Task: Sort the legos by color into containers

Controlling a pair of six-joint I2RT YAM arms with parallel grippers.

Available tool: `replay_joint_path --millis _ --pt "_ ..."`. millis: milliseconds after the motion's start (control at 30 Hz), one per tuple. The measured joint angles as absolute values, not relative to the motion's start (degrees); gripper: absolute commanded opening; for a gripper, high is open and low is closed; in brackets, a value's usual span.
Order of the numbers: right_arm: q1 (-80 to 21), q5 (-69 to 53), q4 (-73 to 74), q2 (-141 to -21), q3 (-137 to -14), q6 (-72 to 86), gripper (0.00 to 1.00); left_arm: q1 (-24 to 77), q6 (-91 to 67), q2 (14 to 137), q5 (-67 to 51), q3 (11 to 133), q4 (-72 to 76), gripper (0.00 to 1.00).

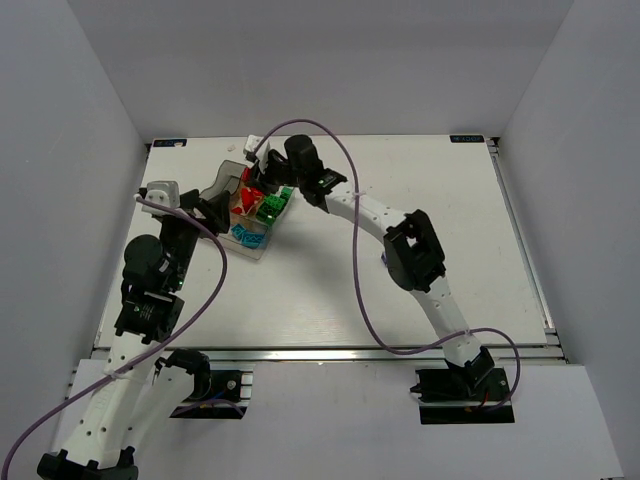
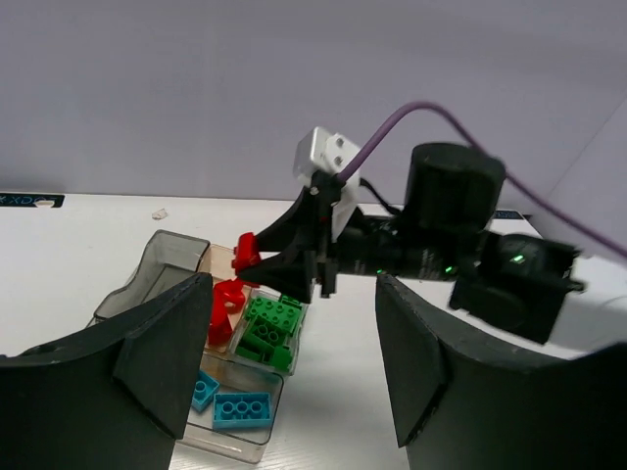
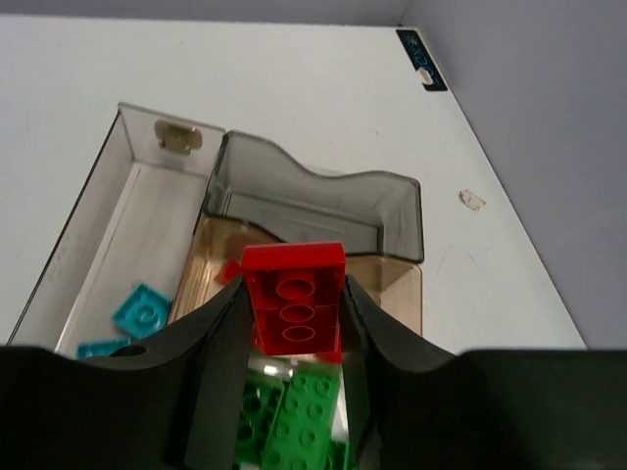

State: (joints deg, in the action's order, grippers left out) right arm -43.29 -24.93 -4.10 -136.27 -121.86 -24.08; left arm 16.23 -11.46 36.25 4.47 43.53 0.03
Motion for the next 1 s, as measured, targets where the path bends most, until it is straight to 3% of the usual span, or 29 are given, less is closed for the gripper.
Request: replay_joint_path --millis 333,533,600,633,733,1000 --pt "-43.9 -18.9 -22.9 -146.5 -123.4 -19.7 0.00 16.2 -11.4 35.4 5.3 43.5 0.2 0.77" --pt "-43.6 -16.6 -26.3 -150.3 -125.5 -21.4 0.09 16.2 -11.4 34.8 5.3 43.5 0.3 0.77" --pt "-43.6 -16.6 -26.9 -150.5 -125.5 -21.9 0.21 16.2 -11.4 34.7 5.3 43.5 0.3 0.77" --pt "-43.5 -16.6 -27.2 -150.5 -125.5 -22.2 0.34 16.2 -11.4 34.7 5.4 43.5 0.4 0.78" --pt "-43.5 -16.6 -28.5 -150.5 -125.5 -23.2 0.55 16.2 -11.4 34.7 5.4 43.5 0.4 0.78" --pt "-43.5 -16.6 -28.9 -150.5 -125.5 -24.1 0.60 16.2 -11.4 34.7 5.5 43.5 0.4 0.78"
